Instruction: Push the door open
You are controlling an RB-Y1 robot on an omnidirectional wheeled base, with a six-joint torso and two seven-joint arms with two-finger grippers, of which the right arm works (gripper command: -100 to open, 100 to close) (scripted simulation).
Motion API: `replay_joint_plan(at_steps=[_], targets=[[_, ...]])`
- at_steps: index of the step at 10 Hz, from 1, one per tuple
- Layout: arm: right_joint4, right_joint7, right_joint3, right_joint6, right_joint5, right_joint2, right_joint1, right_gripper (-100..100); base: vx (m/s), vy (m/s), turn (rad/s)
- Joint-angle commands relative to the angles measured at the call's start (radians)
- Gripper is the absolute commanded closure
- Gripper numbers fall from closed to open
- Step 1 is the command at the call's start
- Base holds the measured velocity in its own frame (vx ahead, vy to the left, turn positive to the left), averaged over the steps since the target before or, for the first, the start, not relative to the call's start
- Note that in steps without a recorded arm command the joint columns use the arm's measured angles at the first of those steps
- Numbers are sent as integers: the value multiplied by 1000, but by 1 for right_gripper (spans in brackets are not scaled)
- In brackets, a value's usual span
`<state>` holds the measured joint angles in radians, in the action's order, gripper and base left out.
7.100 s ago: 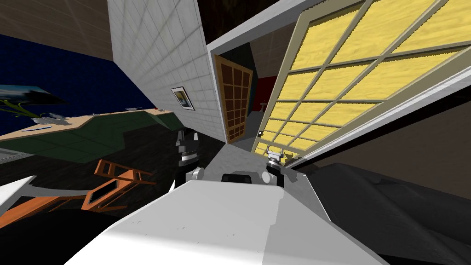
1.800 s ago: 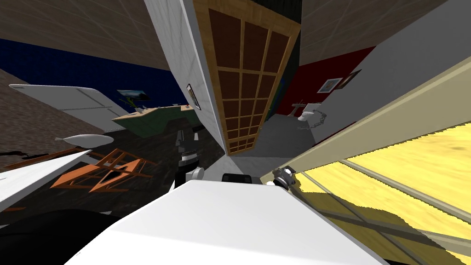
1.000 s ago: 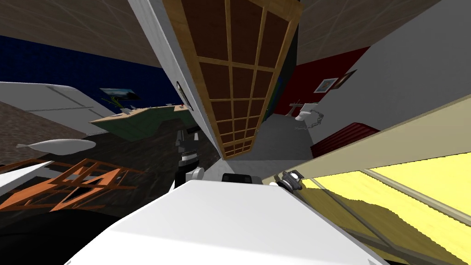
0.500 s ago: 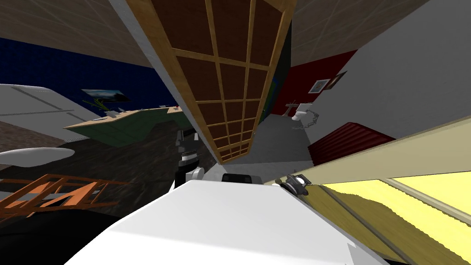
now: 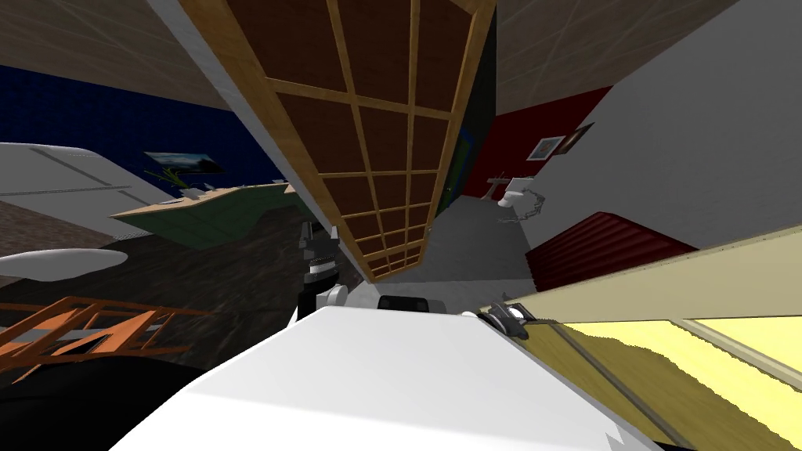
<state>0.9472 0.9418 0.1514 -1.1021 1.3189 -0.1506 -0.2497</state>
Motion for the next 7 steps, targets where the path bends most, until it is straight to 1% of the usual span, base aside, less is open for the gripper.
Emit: replay_joint_plan(at_steps=[1,5,6,7], targets=[[-14,-14,29,-35,23,-2,18,100,118,-197,45],[-29,-58,80,-92,80,24,39,100,107,-210,35],[-31,-65,89,-101,89,28,43,100,79,-192,27],[-41,-56,82,-93,84,27,46,100,26,-90,3]])
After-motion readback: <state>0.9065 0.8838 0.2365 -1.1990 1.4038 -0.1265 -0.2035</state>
